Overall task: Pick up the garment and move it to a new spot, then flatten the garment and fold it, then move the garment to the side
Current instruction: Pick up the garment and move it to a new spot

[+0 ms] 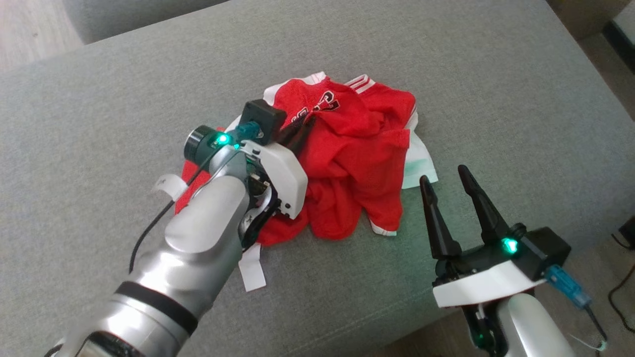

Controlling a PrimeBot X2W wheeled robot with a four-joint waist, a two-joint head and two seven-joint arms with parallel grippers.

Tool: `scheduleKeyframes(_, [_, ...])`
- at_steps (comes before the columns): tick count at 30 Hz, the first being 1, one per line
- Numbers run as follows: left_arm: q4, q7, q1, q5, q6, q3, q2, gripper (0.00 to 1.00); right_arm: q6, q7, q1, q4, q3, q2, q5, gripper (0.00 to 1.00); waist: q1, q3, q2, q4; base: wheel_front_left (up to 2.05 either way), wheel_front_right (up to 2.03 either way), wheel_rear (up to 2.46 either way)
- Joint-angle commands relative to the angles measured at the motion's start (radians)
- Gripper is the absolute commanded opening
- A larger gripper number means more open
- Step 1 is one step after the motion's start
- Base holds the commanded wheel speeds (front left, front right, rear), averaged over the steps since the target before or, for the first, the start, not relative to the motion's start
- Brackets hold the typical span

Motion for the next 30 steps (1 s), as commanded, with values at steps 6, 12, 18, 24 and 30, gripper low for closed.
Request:
scheduleKeyframes(6, [-0.053, -0.037, -0.063, -0.022, -0.011, 0.041, 0.012, 0.00, -0.001, -0.011, -0.009, -0.031, -0.001, -0.001, 0.001, 1.00, 0.0000, -0.010, 0.0000, 0.016, 0.00, 0.00, 0.00])
scheduleKeyframes(12, [-0.239, -0.045, -0.087, -0.074, 0.004, 0.108, 0.041, 0.00, -0.001, -0.011, 0.005, -0.032, -0.019, -0.001, -0.004, 1.00, 0.0000, -0.031, 0.0000, 0.059, 0.00, 0.00, 0.00])
scheduleKeyframes(18, [-0.636, 0.089, -0.092, -0.128, 0.064, 0.229, 0.210, 0.00, -0.001, -0.011, 0.027, -0.039, -0.042, -0.001, -0.011, 1.00, 0.0000, -0.048, 0.0000, 0.118, 0.00, 0.00, 0.00])
scheduleKeyframes(24, [-0.876, 0.239, -0.047, -0.164, 0.158, 0.377, 0.411, 0.00, -0.001, -0.011, 0.042, -0.043, -0.042, -0.001, -0.013, 1.00, 0.0000, -0.047, 0.0000, 0.186, 0.00, 0.00, 0.00])
scheduleKeyframes(30, [-0.844, 0.279, 0.007, -0.162, 0.217, 0.503, 0.564, 0.00, -0.001, -0.011, 0.028, -0.048, -0.043, -0.001, -0.022, 1.00, 0.0000, -0.024, 0.0000, 0.244, 0.00, 0.00, 0.00])
